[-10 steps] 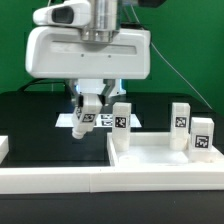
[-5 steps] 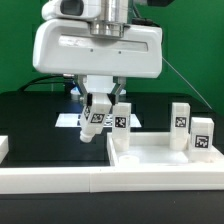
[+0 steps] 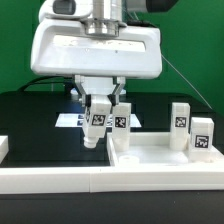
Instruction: Assemble square table
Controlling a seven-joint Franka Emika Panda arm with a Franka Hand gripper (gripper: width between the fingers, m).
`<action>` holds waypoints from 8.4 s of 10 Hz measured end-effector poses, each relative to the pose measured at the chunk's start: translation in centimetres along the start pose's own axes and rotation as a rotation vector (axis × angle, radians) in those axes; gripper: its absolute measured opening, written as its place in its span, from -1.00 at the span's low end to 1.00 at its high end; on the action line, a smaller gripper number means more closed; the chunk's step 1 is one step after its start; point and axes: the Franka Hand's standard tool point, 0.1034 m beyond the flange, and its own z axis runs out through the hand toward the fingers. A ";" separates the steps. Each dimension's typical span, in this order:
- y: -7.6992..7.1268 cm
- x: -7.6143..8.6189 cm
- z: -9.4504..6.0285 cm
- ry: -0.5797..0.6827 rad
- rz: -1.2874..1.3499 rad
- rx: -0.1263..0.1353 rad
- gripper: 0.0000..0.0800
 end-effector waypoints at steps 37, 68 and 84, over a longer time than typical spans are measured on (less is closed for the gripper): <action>-2.8 3.5 1.2 0.309 0.081 -0.096 -0.27; -3.9 2.1 3.1 0.203 0.086 -0.041 -0.27; -3.0 2.2 2.3 0.257 0.087 -0.078 0.62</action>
Offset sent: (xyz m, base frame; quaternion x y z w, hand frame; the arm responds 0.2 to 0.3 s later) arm 0.0000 0.0000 0.0000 0.0000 0.0000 0.0000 1.0000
